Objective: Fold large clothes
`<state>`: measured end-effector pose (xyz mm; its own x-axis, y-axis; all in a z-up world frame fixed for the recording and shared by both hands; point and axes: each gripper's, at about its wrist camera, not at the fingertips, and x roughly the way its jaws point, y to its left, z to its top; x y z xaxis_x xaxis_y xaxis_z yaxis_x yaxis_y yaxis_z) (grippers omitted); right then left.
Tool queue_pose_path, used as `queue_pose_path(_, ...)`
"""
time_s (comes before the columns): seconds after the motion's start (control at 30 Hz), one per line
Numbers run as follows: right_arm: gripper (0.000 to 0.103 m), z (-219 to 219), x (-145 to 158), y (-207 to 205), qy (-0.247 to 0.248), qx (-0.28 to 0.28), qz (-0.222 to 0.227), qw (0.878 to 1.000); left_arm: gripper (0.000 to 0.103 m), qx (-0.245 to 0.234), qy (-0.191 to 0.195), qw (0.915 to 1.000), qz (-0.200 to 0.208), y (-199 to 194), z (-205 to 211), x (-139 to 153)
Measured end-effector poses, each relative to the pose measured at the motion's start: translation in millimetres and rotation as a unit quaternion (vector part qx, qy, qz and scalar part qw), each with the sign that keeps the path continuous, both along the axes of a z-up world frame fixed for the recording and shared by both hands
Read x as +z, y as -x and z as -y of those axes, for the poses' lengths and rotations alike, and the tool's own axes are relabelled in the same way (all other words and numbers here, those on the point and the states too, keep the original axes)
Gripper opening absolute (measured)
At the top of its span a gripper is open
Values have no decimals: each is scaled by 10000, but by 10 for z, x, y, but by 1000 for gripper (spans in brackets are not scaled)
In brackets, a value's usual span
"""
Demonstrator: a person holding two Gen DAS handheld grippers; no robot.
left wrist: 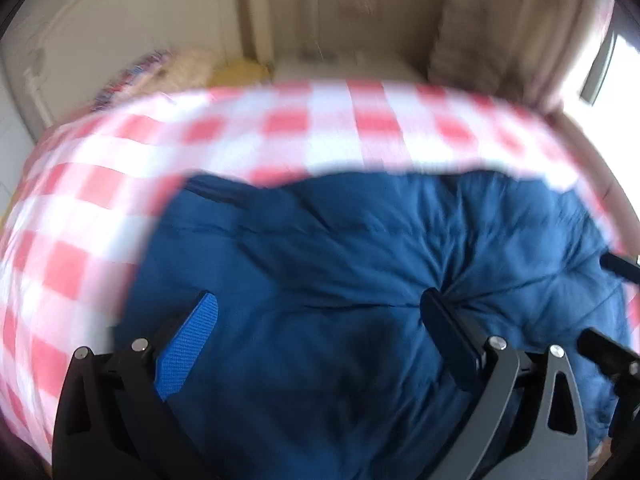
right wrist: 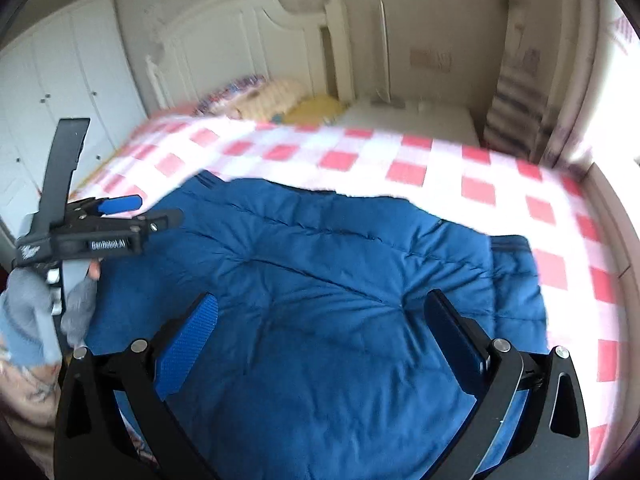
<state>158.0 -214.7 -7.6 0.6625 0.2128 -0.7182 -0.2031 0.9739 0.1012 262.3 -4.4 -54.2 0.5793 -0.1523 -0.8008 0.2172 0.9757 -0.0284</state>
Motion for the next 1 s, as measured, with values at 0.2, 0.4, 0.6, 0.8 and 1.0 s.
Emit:
queue_pose_path(0.2,99,12,-645,-75,329,-139,-650,9972,101,143,-239,9985,473,250,-418,42)
queue_pose_path(0.4,99,65,-650,-64,35,-104,-472,9988,101,261,-336,9989,178,183,-513,-396)
queue_pose_path(0.6,99,111,-494,67,230,-344,-338,9986,101,276,-310,9989,199,211,-539,-402)
queue_pose_path(0.8,99,533,-377,461,290,-889,-157,9955,100,328,-276,9973,597,434,-557,-108)
queue_pose_path(1.0,99,733,-719,584,-107,-989,-166,9949,101,203,-811,9938,727,615,-476,-230)
